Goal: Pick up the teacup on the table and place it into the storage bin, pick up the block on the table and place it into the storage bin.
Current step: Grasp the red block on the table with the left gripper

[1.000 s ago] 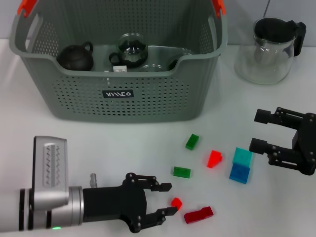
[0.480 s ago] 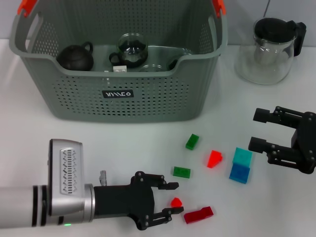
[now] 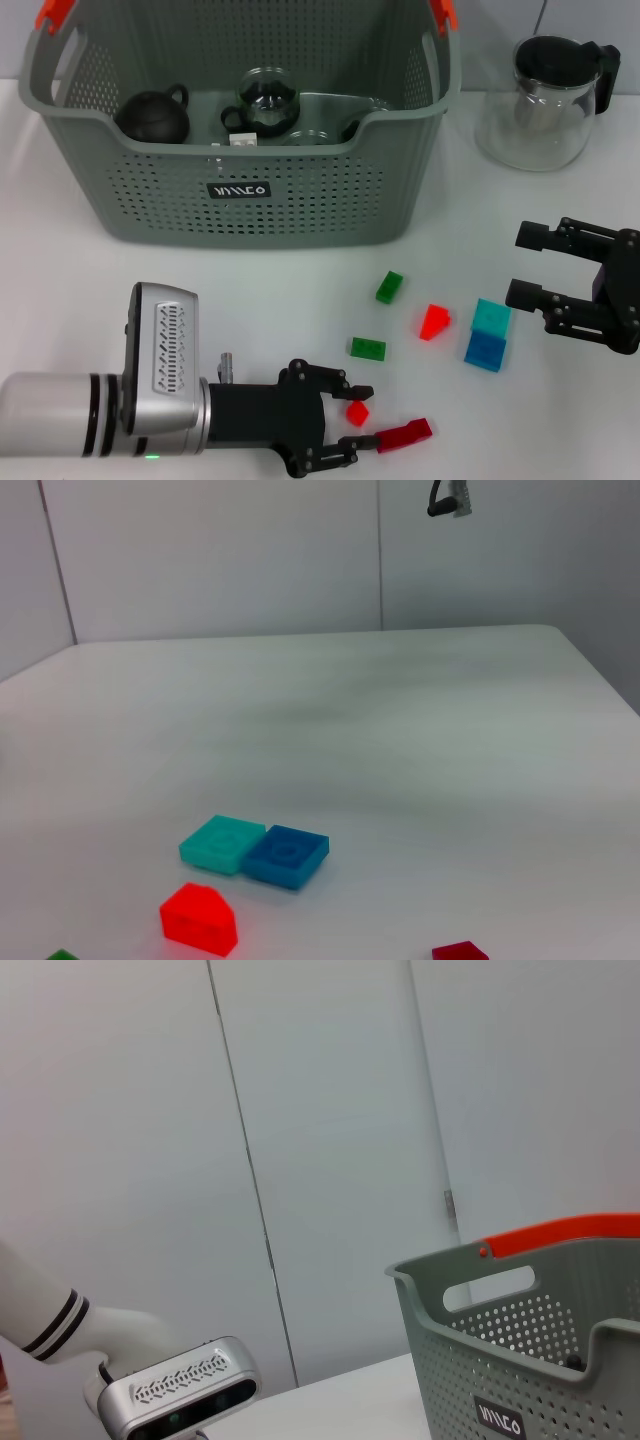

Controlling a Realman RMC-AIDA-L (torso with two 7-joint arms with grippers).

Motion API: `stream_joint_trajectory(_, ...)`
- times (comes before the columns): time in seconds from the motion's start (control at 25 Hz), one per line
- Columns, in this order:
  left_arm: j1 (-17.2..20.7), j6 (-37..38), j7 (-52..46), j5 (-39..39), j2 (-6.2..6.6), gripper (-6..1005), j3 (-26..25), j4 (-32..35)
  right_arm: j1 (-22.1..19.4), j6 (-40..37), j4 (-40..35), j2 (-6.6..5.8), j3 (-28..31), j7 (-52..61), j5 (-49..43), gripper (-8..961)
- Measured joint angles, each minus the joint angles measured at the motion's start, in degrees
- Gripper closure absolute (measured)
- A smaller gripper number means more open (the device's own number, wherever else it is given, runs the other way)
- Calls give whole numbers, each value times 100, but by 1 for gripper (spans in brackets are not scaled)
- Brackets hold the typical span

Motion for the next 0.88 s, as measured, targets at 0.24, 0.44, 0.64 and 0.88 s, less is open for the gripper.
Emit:
stream_joint_trajectory(0.24, 13, 34, -12, 9, 10, 526, 24, -3, 6, 0, 0, -3, 0, 0, 0, 209)
stream_joint_trajectory(0.44, 85, 81, -72, 20, 20, 525, 106, 19, 7, 2, 0, -9, 0, 0, 0, 209)
stream_joint_trajectory(0.64, 132, 143, -98, 21, 22, 525, 120, 38, 2, 9, 0, -9, 0, 0, 0, 209)
stream_joint_trajectory(0.88, 139, 146, -141, 21, 29, 526, 120, 69, -4, 16, 0, -9, 0, 0, 0, 209)
